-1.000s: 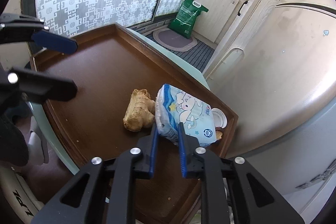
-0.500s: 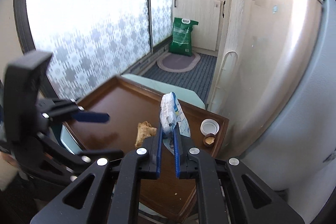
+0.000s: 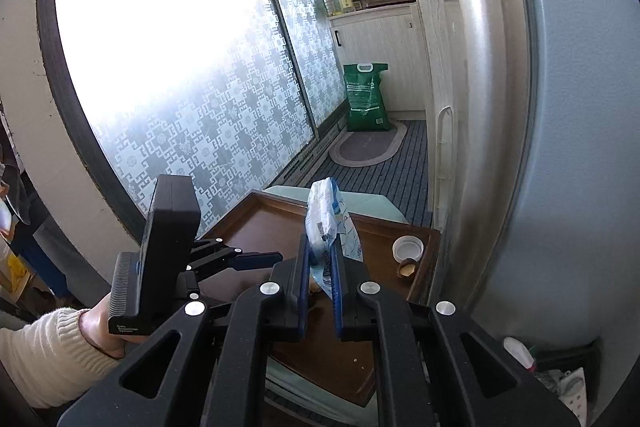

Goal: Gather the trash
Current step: 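Grasp the ginger root with the left tool while the right tool lifts the wipes pack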

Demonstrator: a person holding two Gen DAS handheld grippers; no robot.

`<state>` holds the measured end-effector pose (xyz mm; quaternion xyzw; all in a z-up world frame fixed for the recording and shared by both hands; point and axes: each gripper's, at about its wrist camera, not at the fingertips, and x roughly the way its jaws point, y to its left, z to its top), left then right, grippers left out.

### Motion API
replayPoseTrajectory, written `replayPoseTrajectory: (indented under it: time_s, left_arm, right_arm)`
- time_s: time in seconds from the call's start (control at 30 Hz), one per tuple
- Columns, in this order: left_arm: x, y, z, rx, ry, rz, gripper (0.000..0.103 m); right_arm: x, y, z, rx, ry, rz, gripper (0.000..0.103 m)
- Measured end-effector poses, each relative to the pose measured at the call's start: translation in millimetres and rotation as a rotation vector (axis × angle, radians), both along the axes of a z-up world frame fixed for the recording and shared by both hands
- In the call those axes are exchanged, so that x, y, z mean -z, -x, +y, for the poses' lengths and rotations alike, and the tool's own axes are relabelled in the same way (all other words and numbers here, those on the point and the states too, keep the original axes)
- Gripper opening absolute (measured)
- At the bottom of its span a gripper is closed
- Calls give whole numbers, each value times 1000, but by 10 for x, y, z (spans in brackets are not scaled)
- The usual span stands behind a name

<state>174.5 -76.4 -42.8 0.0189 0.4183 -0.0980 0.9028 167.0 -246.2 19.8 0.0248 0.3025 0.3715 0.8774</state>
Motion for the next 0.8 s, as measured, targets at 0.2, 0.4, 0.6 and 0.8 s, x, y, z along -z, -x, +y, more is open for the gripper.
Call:
replayPoseTrajectory:
  time_s: [0.2, 0.4, 0.6, 0.8]
  left_arm:
    - [3, -6, -26, -3, 3, -3, 62]
    - [-1, -43, -26, 9, 9, -10, 50]
    - [-5, -23, 3, 11, 23, -23, 46]
    - [-159, 42, 217, -30, 80, -61, 46]
  right_arm:
    - [8, 16, -56, -3, -5, 7, 9]
    - [8, -1, -59, -1, -4, 15, 9]
    - [3, -42, -36, -3, -4, 21, 9]
    - [23, -69, 64, -12, 4, 27, 9]
